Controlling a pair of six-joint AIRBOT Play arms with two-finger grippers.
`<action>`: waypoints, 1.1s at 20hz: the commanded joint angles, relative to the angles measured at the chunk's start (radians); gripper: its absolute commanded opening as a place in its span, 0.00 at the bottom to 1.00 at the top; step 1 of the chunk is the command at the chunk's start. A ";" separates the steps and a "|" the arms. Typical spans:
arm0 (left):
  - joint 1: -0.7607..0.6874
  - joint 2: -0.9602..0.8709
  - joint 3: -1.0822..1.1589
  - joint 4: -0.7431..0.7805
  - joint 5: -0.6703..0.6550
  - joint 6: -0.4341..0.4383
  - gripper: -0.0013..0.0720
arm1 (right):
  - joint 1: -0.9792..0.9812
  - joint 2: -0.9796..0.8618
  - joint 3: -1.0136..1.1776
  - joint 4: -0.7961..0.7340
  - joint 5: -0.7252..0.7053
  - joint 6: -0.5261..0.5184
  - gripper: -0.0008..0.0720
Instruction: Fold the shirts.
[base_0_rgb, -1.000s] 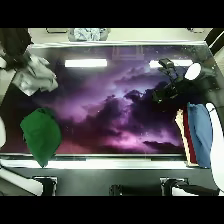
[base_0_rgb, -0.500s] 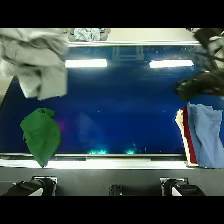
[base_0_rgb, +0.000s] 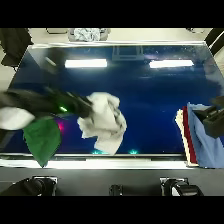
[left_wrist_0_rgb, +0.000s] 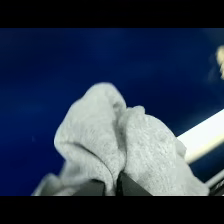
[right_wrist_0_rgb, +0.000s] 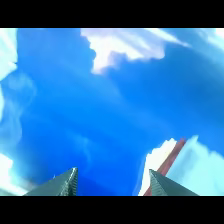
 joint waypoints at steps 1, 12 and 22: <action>-0.026 -0.098 -0.212 -0.060 0.079 -0.041 0.06 | 0.000 -0.039 0.000 -0.012 0.072 0.002 0.75; 0.539 -0.163 0.167 -0.060 -0.412 0.218 0.99 | 0.000 -0.378 -0.131 0.135 0.053 -0.041 0.75; 0.616 -0.080 -0.594 -0.666 -0.056 0.501 0.84 | 0.000 -0.384 -0.607 0.375 -0.187 -0.095 0.91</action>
